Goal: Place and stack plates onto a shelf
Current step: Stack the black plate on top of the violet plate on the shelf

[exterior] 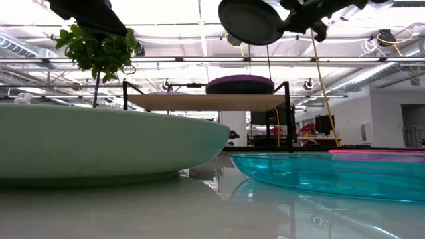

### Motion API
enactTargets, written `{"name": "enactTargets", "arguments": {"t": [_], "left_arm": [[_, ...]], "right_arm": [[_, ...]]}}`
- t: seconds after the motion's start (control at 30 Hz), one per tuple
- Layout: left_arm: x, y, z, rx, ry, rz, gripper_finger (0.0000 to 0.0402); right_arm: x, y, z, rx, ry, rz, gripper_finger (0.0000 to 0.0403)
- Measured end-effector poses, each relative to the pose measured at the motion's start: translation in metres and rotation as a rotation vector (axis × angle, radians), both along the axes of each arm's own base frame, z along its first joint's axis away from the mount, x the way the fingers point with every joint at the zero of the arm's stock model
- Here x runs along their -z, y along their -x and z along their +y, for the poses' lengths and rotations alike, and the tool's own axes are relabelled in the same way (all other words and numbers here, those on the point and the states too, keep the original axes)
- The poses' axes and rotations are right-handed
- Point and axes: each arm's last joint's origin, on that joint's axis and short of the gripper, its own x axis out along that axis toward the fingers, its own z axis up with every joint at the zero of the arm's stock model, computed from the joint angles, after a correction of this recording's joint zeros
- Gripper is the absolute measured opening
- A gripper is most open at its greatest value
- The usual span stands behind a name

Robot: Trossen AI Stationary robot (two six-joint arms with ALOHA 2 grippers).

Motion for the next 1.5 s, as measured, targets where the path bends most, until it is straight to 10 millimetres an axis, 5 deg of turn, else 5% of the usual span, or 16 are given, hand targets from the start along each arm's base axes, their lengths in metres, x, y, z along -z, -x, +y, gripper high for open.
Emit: {"name": "enactTargets", "arguments": {"t": [0.37, 0.77, 1.5], "left_arm": [[0.0, 0.0, 0.0, -0.003, 0.006, 0.0, 0.0058], [0.0, 0.0, 0.0, -0.004, 0.007, 0.0, 0.0058], [0.001, 0.003, -0.004, -0.001, 0.022, 0.017, 0.0058]], "right_arm": [[0.036, -0.022, -0.033, -0.128, -0.174, 0.114, 0.0], [0.056, -0.018, -0.062, -0.204, -0.293, 0.146, 0.0], [0.067, -0.022, -0.067, -0.201, -0.324, 0.189, 0.0034]]}}
